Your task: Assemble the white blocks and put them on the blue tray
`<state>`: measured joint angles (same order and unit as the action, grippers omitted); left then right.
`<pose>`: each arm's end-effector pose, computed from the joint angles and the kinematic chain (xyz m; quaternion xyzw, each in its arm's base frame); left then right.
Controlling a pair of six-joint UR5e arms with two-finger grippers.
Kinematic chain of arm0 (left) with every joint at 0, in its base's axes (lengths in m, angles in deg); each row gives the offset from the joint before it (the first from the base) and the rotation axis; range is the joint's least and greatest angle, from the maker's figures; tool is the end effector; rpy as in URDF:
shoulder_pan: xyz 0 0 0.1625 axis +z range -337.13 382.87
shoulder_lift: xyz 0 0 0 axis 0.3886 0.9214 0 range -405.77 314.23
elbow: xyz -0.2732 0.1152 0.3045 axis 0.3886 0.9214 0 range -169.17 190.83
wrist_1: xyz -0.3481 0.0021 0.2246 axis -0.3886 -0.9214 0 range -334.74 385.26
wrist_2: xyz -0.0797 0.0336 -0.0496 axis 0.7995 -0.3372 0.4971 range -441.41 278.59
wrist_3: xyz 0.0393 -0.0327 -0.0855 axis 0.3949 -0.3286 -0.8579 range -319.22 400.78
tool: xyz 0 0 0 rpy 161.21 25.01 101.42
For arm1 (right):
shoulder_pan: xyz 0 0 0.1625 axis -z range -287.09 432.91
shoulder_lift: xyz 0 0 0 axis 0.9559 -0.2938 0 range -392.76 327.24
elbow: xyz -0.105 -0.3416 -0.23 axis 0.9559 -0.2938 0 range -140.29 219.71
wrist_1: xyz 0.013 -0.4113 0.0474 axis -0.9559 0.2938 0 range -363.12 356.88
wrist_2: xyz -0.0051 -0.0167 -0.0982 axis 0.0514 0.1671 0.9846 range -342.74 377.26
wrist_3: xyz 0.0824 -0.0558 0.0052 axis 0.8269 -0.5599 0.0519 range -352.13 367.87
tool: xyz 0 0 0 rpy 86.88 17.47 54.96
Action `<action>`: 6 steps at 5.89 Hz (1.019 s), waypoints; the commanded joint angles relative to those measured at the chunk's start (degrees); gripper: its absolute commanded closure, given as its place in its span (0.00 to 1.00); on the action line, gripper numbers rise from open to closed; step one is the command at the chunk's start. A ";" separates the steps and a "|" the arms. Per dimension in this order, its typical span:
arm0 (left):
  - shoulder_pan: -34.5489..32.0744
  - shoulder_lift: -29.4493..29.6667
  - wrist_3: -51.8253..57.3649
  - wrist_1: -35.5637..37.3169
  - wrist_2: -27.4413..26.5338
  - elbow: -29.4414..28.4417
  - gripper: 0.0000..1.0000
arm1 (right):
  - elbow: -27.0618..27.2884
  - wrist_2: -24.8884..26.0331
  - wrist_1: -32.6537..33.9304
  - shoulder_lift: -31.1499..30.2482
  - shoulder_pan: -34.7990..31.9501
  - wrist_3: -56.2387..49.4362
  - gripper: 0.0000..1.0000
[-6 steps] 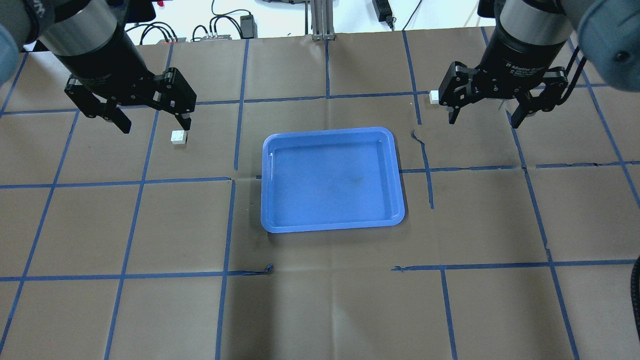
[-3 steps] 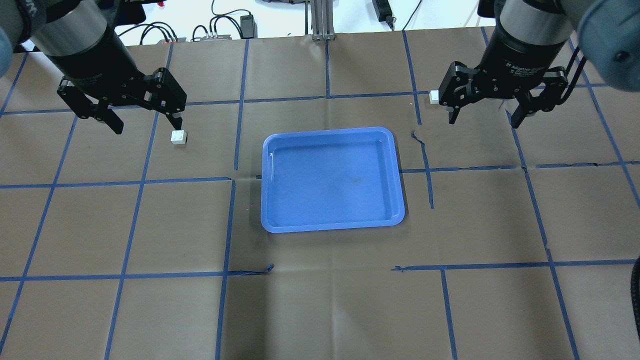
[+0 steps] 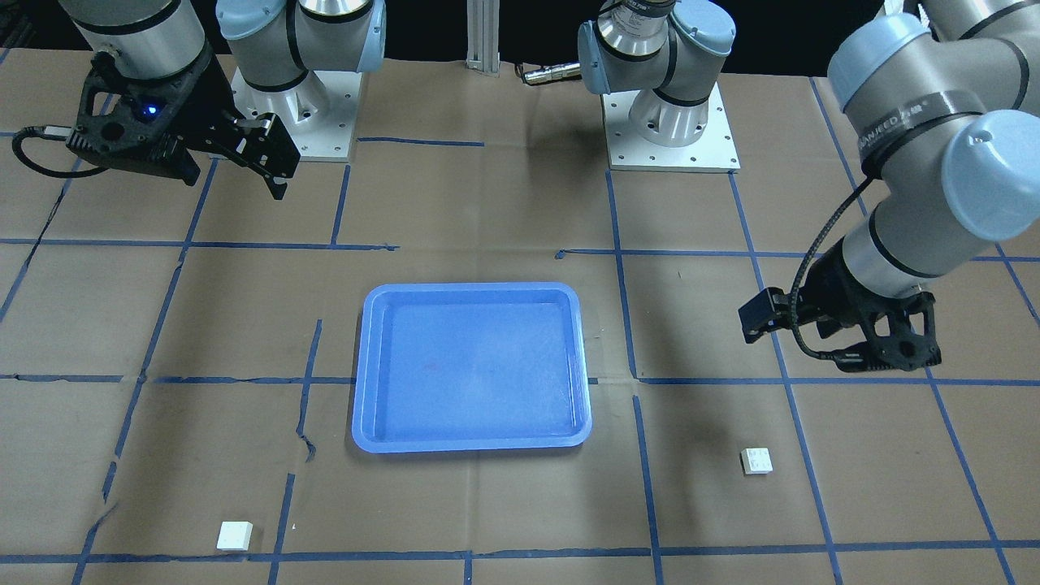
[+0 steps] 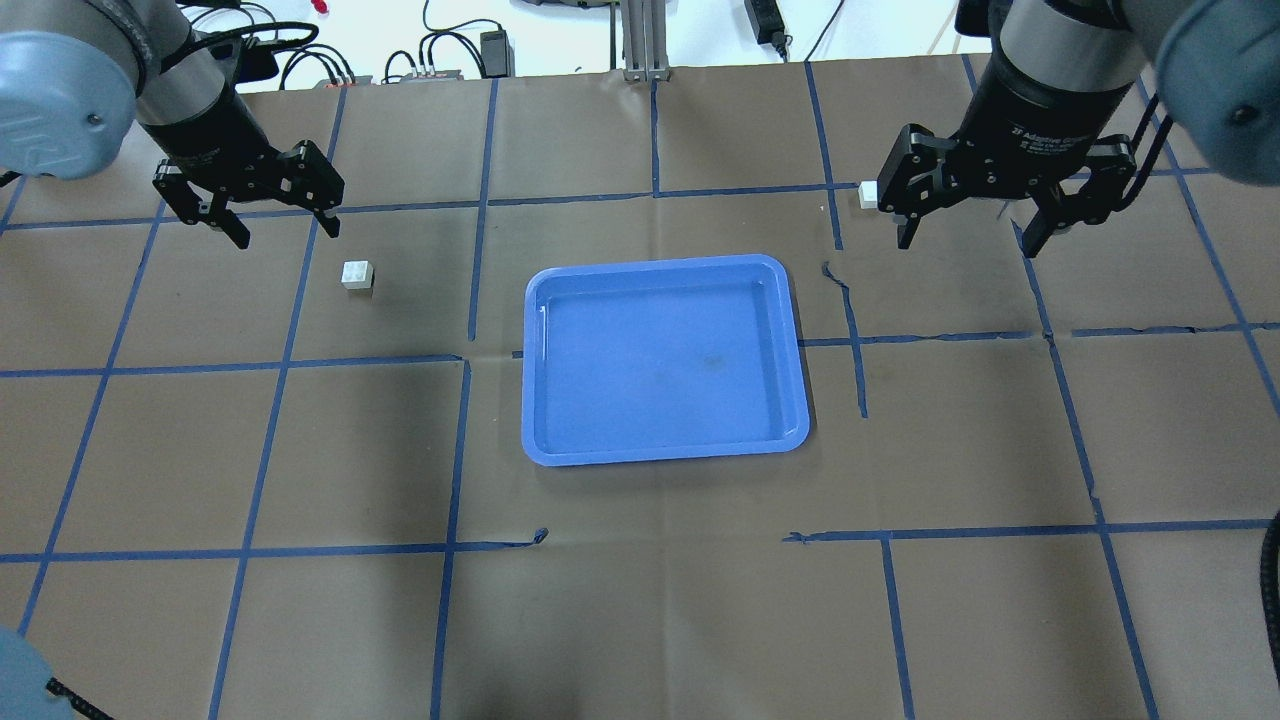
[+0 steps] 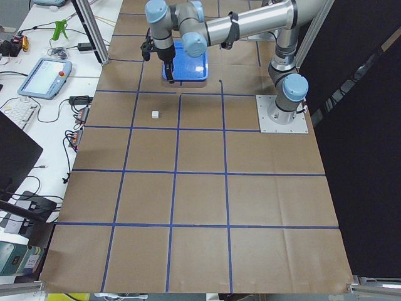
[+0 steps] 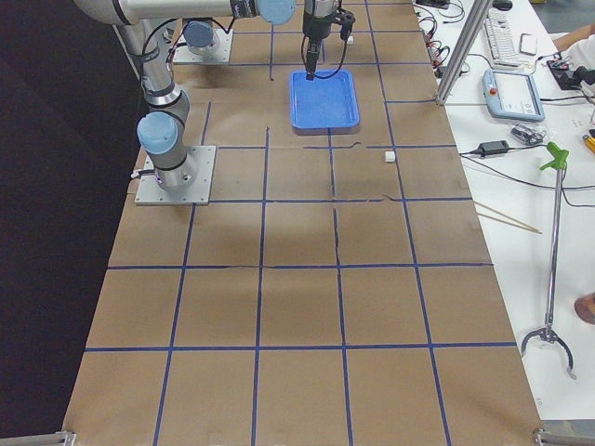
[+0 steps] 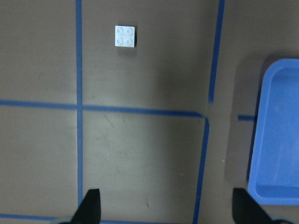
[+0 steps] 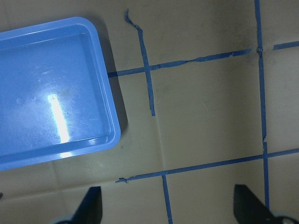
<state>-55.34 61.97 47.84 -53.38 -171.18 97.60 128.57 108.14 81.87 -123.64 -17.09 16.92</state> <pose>-0.0077 -0.6179 0.3642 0.0413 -0.9988 -0.0268 0.0065 0.1318 -0.4798 0.4965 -0.0786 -0.9965 -0.0254 0.0096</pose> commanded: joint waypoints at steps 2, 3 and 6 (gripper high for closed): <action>0.34 12.46 0.50 15.06 0.29 0.94 0.01 | -0.09 0.00 0.17 -0.09 -0.09 -0.26 0.00; 0.34 15.45 1.80 22.22 0.12 3.38 0.01 | -0.09 0.09 0.18 0.00 -0.09 -0.52 0.00; 1.66 17.32 2.78 23.35 -0.24 4.11 0.04 | -0.36 0.09 5.50 1.23 0.09 -24.86 0.00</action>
<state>-53.81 78.66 50.52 -30.17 -171.45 101.26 128.14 108.21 84.45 -122.74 -17.03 0.89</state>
